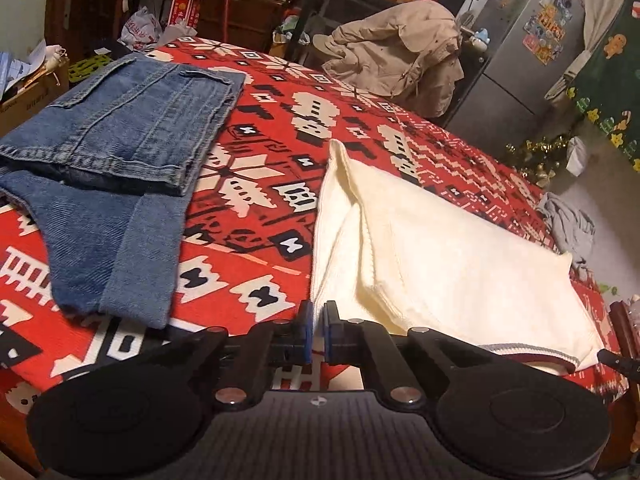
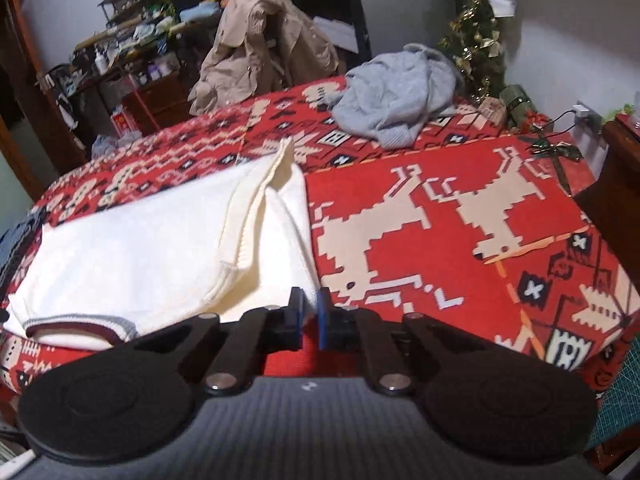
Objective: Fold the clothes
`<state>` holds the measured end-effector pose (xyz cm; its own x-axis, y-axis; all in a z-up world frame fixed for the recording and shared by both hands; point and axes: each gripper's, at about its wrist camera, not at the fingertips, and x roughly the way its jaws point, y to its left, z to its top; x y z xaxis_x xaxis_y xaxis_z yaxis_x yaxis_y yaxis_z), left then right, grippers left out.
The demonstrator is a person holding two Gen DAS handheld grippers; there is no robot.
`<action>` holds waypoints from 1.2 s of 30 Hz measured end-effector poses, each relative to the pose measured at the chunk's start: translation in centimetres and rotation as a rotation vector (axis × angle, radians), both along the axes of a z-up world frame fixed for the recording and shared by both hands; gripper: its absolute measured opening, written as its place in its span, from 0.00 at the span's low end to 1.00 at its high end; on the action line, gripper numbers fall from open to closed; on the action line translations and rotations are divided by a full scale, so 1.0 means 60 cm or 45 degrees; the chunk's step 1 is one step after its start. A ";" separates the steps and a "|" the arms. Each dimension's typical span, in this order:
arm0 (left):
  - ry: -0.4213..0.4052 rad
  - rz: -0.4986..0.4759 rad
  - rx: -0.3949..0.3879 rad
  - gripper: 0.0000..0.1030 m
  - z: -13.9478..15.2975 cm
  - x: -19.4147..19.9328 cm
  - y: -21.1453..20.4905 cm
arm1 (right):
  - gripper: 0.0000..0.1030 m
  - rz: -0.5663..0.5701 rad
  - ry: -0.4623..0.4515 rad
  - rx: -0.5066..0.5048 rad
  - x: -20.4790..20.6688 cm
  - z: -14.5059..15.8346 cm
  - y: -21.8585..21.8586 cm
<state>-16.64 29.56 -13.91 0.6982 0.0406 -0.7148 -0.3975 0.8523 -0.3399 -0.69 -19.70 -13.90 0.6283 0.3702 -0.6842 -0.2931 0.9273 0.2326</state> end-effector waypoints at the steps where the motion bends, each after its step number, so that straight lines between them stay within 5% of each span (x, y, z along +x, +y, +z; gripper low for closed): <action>1: 0.006 -0.004 0.009 0.06 0.000 0.000 -0.001 | 0.06 -0.001 -0.003 0.002 -0.002 0.001 -0.002; 12: -0.013 -0.012 0.119 0.13 0.015 -0.018 -0.009 | 0.13 0.002 -0.017 0.008 -0.007 0.002 -0.017; 20: -0.144 -0.139 0.157 0.13 0.064 -0.009 -0.062 | 0.44 0.158 -0.121 -0.025 -0.043 0.060 0.012; 27: -0.164 -0.306 0.286 0.18 0.033 0.070 -0.154 | 0.69 0.280 -0.240 -0.090 -0.058 0.060 0.116; 28: -0.159 -0.310 0.297 0.16 0.028 0.070 -0.158 | 0.66 0.301 -0.253 -0.131 -0.060 0.054 0.133; 30: -0.151 -0.314 0.314 0.08 0.019 0.067 -0.163 | 0.39 0.328 -0.251 -0.209 -0.063 0.037 0.156; 31: -0.147 -0.316 0.323 0.06 0.014 0.065 -0.166 | 0.11 0.335 -0.239 -0.248 -0.064 0.027 0.166; 36: -0.126 -0.325 0.365 0.08 -0.011 0.056 -0.178 | 0.05 0.342 -0.225 -0.286 -0.078 -0.005 0.163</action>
